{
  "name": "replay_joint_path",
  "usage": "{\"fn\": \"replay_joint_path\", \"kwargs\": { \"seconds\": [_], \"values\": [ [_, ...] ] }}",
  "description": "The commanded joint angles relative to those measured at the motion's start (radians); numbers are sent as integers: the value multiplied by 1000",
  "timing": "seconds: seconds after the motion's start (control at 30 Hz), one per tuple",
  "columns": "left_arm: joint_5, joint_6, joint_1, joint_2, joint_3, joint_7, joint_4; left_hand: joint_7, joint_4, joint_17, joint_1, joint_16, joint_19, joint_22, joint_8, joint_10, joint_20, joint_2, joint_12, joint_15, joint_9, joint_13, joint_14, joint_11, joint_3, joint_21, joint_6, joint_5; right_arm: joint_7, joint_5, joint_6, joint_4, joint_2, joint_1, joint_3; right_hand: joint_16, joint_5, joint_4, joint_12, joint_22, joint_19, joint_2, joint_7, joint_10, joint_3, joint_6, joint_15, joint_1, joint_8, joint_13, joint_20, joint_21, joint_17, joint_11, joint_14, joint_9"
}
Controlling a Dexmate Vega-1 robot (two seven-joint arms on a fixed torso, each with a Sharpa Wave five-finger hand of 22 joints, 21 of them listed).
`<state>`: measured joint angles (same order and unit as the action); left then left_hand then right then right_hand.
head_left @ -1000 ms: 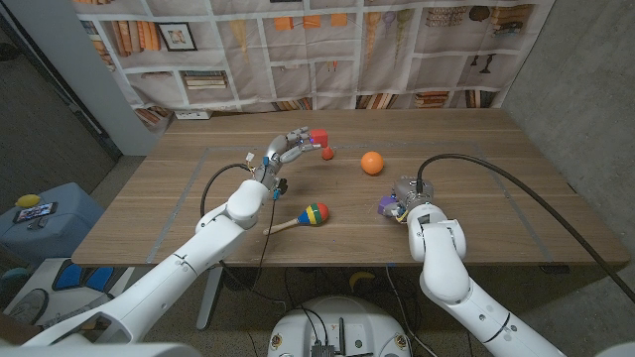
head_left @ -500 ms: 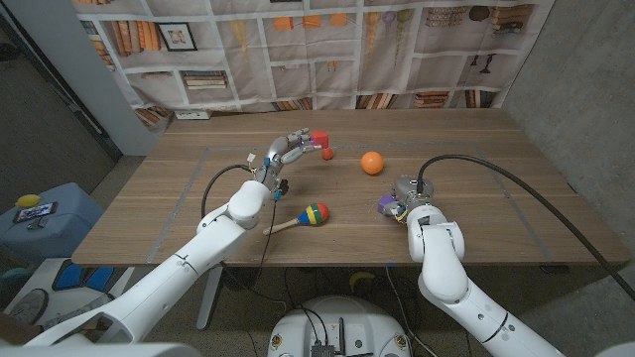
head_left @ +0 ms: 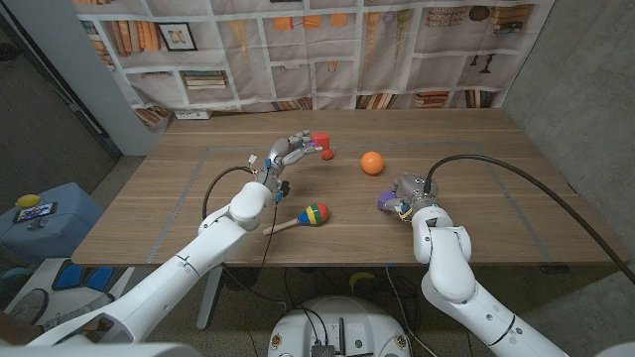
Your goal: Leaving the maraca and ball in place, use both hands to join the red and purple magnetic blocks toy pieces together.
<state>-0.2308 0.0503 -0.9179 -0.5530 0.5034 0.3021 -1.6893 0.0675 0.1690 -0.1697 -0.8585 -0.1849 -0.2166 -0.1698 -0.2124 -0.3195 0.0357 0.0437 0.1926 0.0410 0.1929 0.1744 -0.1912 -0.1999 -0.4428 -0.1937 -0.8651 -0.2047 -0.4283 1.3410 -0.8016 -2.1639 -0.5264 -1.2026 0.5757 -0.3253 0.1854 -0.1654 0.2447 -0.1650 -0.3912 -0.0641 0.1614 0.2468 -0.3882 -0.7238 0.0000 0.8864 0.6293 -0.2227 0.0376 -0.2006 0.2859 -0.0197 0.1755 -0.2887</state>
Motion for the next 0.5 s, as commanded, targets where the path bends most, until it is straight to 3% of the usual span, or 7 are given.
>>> {"fn": "replay_joint_path", "kwargs": {
  "seconds": [0.03, 0.27, 0.5],
  "values": [
    [-12, -9, 14, 8, 10, -15, 9, 10, -2, -2, -18, 4, -3, -6, -4, -9, -1, -31, 0, 63, 6, 2, -7, 7, 5, -2, -136, -4, 189, -265, 10, -55, -57, -32, -66, -5, 4, -1, 6, -5, -6, 3, 37, 6, -7, -46, -2, 17, 11, -2, -1, -3, 6, -3, 6, -7],
    [-10, 2, 29, 8, 22, -37, 21, 9, -2, -2, -18, 4, -3, -6, -3, -11, -2, -33, 0, 61, 6, 2, -7, 7, 7, -2, -138, -4, 318, -443, 64, -68, -120, -45, -106, -4, 3, 3, 0, -5, 5, 14, 39, 0, -9, -46, -6, 21, 16, -2, -4, 3, 11, -8, -4, -9],
    [-21, -1, 30, 11, 26, -48, 23, 10, -3, -2, -17, 3, -3, -6, -1, -11, -2, -34, 0, 60, 7, 2, -7, 10, 9, -2, -136, -4, 430, -645, 104, -76, -148, -64, -165, -4, 1, 4, -2, -4, 6, 18, 41, -2, -9, -44, -6, 23, 17, -2, -3, 5, 13, -9, -7, -11]
  ]
}}
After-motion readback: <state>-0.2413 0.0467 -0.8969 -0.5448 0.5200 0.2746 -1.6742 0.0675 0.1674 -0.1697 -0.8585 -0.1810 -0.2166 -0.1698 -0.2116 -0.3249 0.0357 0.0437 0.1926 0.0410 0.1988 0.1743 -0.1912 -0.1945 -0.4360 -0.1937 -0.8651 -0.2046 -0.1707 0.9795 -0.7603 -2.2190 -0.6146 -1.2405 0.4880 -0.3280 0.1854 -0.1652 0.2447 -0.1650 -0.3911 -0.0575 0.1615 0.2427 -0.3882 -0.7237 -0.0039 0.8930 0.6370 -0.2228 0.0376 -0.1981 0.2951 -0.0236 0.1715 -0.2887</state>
